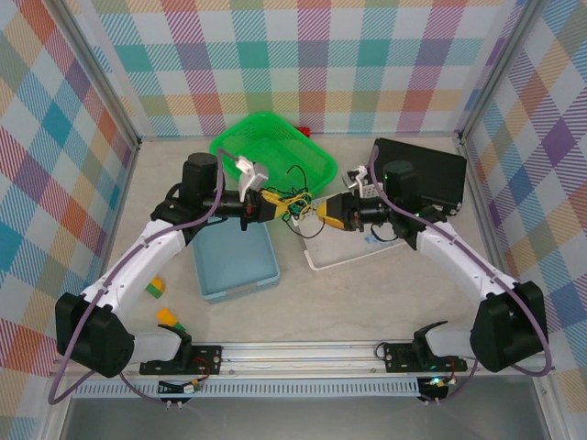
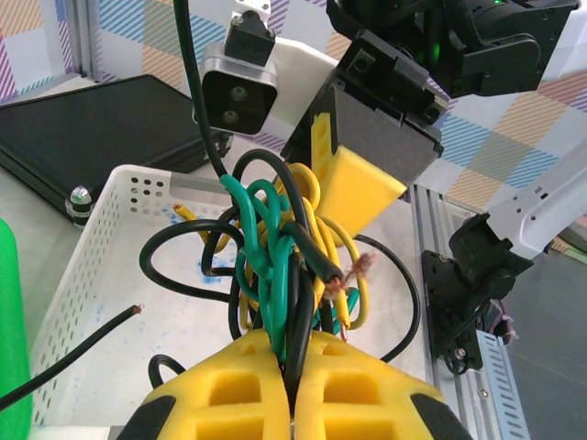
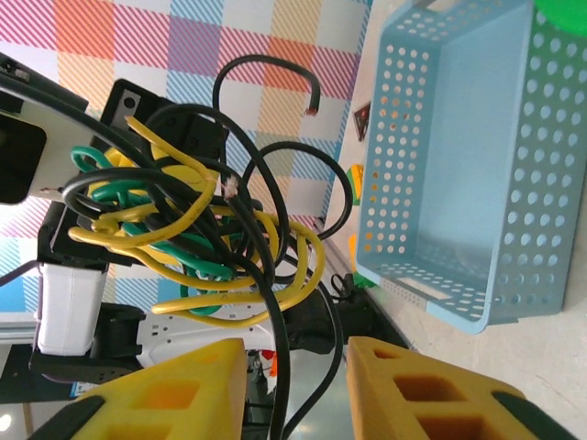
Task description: Untangle the cables
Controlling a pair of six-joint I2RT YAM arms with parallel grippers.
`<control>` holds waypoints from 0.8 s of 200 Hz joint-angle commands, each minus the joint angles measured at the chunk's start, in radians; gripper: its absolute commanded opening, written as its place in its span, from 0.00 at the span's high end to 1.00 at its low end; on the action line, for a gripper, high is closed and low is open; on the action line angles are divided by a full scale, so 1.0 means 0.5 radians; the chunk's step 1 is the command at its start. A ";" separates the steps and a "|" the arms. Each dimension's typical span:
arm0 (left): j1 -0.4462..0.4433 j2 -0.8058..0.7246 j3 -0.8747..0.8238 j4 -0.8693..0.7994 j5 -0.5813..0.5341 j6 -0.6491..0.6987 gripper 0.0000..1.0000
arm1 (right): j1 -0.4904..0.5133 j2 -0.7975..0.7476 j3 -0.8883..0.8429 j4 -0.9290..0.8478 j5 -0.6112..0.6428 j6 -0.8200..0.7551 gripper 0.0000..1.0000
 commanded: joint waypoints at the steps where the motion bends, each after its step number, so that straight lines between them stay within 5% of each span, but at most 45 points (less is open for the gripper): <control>1: -0.017 -0.041 -0.006 0.062 0.078 0.048 1.00 | 0.021 0.041 0.081 0.037 -0.090 0.054 0.72; 31: -0.015 -0.046 -0.008 0.064 0.078 0.051 1.00 | 0.021 0.066 0.097 0.005 -0.099 0.008 1.00; 75: -0.018 -0.045 -0.022 0.039 0.070 0.066 1.00 | -0.021 0.028 0.319 -0.367 0.076 -0.309 1.00; 160: -0.028 -0.083 -0.030 -0.014 0.171 0.134 1.00 | -0.117 0.071 0.707 -0.963 0.935 -0.546 1.00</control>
